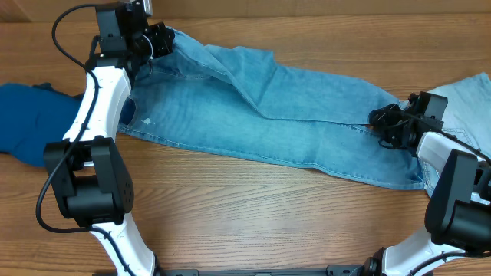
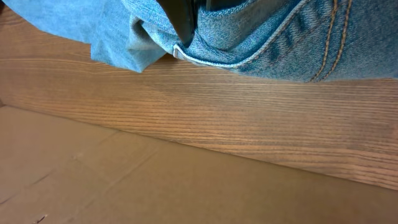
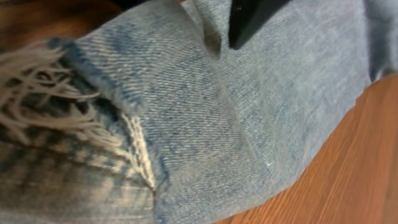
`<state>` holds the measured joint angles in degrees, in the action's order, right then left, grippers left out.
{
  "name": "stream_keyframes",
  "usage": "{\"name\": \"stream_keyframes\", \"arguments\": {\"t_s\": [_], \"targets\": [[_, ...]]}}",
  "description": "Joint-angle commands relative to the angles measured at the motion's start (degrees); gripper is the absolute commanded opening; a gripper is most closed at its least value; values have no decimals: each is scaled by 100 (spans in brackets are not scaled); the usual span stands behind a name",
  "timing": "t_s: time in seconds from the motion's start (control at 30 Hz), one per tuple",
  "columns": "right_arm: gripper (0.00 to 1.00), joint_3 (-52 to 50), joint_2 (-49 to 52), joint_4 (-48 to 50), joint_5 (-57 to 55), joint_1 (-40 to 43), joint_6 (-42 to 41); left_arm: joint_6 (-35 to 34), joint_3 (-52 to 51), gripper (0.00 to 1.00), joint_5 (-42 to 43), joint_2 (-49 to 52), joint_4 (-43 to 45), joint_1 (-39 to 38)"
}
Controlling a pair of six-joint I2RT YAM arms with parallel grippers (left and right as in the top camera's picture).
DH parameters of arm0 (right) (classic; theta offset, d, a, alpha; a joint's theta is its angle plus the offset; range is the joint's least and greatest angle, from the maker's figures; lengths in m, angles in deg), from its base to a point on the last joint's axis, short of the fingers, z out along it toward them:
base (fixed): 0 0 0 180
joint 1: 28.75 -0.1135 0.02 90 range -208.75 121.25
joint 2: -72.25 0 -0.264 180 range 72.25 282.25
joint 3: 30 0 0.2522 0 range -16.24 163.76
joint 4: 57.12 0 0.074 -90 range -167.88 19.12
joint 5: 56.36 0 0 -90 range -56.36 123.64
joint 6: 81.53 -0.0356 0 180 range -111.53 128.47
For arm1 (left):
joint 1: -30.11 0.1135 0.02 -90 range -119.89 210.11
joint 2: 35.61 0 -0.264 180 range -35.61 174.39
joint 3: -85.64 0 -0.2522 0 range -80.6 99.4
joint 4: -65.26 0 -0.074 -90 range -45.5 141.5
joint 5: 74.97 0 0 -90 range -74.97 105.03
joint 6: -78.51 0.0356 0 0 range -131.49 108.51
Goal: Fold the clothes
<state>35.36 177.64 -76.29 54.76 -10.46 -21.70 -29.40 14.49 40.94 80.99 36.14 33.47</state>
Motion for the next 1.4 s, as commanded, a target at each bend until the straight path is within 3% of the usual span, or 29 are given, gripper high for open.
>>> {"name": "stream_keyframes", "arguments": {"t_s": [0.0, 0.03, 0.07, 0.17, 0.33, 0.5, 0.67, 0.73, 0.83, 0.97, 1.07, 1.2, 1.37], "targets": [[19, 264, -57, -328, 520, -15, 210, 149, 249, 4, 114, -26, 13, -33], [8, 393, -153, -647, 481, -15, 291, 175, 271, 4, 114, -52, -9, -26], [4, 599, -319, -1178, 330, -15, 570, 273, 299, 4, 109, -103, -98, 2], [4, 1067, -911, -2317, 15, -15, 1169, 540, 330, 4, 92, -310, -415, 94], [4, 1257, -2179, -3250, -243, -15, 1222, 920, 330, 4, -17, -1067, -960, 162], [4, 1268, -2632, -4006, -374, -15, 1220, 1235, 330, 4, -378, -1921, -1401, 160], [4, 1314, -3279, -4286, -531, -15, 1220, 1694, 330, 5, -800, -2677, -2439, 153], [4, 1322, -3392, -4295, -874, -15, 1222, 1956, 330, 10, -1215, -2726, -2837, 153], [4, 1320, -3318, -4072, -1510, -15, 1224, 2122, 328, 25, -1456, -2535, -3093, 153], [4, 1318, -2951, -2844, -1832, -15, 1547, 2116, 328, 41, -1427, -1908, -2809, 153], [4, 1318, -2529, -2754, -1714, -15, 1543, 2083, 328, 47, -1250, -1569, -2931, 153], [4, 1314, -2041, -3543, -1832, -15, 1543, 2050, 328, 58, -1104, -1292, -3248, 151], [4, 1309, -2006, -3598, -1871, -15, 1521, 2050, 328, 59, -1084, -782, -3659, 149]]}}
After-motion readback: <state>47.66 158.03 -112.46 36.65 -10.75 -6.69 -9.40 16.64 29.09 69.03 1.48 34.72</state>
